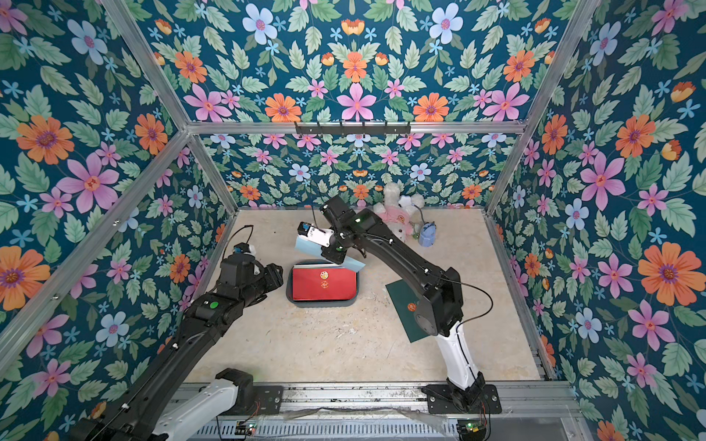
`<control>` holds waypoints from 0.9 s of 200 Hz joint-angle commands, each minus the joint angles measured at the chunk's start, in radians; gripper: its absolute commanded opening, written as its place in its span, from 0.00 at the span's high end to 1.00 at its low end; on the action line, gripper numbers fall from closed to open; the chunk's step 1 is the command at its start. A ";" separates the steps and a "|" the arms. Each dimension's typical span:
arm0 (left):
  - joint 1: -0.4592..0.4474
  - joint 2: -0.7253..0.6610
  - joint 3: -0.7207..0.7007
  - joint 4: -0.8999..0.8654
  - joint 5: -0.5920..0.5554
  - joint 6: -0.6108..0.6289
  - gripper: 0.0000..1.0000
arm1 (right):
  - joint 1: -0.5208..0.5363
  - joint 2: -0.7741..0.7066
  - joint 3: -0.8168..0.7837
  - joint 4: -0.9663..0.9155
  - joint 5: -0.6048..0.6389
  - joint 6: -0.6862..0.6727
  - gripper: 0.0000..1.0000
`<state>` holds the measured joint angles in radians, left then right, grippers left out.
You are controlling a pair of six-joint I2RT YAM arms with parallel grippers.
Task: Put the sealed envelopes into the storage box
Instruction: Place the envelope in the storage box.
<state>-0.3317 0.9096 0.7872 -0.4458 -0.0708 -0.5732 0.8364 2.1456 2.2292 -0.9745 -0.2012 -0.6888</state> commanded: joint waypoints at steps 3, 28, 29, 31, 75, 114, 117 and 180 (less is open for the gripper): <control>0.001 -0.027 -0.009 -0.045 -0.042 0.023 0.35 | 0.033 0.047 0.043 -0.095 0.026 -0.076 1.00; 0.002 -0.053 -0.022 -0.057 -0.027 0.034 0.35 | 0.057 0.063 0.055 -0.095 0.026 -0.081 1.00; 0.002 -0.054 -0.022 -0.057 -0.026 0.034 0.35 | 0.059 0.063 0.054 -0.095 0.026 -0.082 1.00; 0.001 -0.057 -0.024 -0.058 -0.024 0.035 0.35 | 0.059 0.062 0.054 -0.094 0.026 -0.083 1.00; 0.002 -0.087 -0.027 -0.083 -0.031 0.033 0.34 | 0.084 0.084 0.015 -0.103 0.022 -0.131 1.00; 0.001 -0.093 -0.010 -0.097 -0.038 0.043 0.34 | 0.102 0.122 0.017 -0.089 0.043 -0.135 1.00; 0.002 -0.092 -0.010 -0.097 -0.039 0.045 0.34 | 0.103 0.125 0.016 -0.087 0.044 -0.135 1.00; 0.002 -0.082 -0.017 -0.094 -0.035 0.046 0.34 | 0.126 0.160 -0.019 -0.049 0.097 -0.129 0.95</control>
<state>-0.3309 0.8215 0.7719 -0.5388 -0.1020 -0.5404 0.9535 2.2967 2.2242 -1.0489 -0.1459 -0.8238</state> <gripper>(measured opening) 0.661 0.070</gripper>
